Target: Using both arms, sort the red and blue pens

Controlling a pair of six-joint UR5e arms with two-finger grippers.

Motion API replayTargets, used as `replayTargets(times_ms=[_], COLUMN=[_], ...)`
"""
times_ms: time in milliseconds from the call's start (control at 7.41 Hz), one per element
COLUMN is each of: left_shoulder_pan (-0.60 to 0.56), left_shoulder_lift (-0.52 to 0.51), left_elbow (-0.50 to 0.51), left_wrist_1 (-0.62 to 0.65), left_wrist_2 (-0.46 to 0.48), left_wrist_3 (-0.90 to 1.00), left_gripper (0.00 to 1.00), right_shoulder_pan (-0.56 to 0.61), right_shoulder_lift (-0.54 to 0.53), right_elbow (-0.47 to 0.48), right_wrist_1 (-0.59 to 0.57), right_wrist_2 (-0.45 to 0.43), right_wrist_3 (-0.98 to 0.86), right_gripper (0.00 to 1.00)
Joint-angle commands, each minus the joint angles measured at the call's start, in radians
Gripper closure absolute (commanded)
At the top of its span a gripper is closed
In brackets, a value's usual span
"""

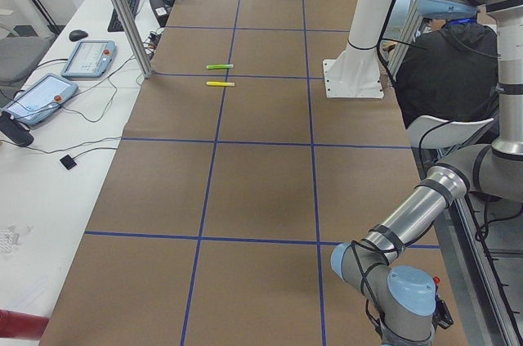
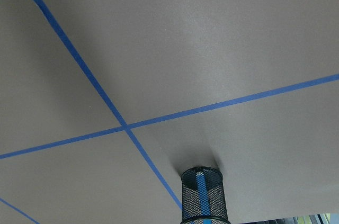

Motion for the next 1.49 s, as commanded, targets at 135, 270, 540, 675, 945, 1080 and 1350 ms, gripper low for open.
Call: replayTargets(times_ms=[135,270,540,675,945,1080,1350], left_shoulder_pan=[0.000,0.000,0.002,0.011,0.133,0.191,0.233], left_shoulder_lift=[-0.045,-0.113,-0.335,-0.411,-0.431,-0.431,-0.430], left_elbow=[0.003,-0.010,-0.023,-0.066,-0.283,-0.372,-0.387], left_wrist_1=[0.000,0.034,0.065,0.053,0.014,-0.063,-0.359], left_wrist_2=[-0.003,-0.004,-0.006,-0.012,-0.181,-0.196,-0.198], left_wrist_3=[-0.002,0.000,0.008,0.011,0.011,0.000,-0.012], left_gripper=[0.00,0.00,0.00,0.00,0.00,0.00,0.00], right_shoulder_pan=[0.000,0.000,-0.003,-0.020,-0.070,-0.107,-0.169], right_shoulder_lift=[0.003,0.003,0.052,0.053,0.050,0.052,0.050], right_elbow=[0.026,0.052,0.098,0.150,0.256,0.256,0.256], right_wrist_1=[0.000,0.000,0.000,0.009,0.134,0.250,0.496], right_wrist_2=[0.000,0.005,0.005,0.021,0.029,0.029,0.029], right_wrist_3=[0.000,0.002,0.008,0.015,0.046,0.113,0.357], right_gripper=[0.00,0.00,0.00,0.00,0.00,0.00,0.00])
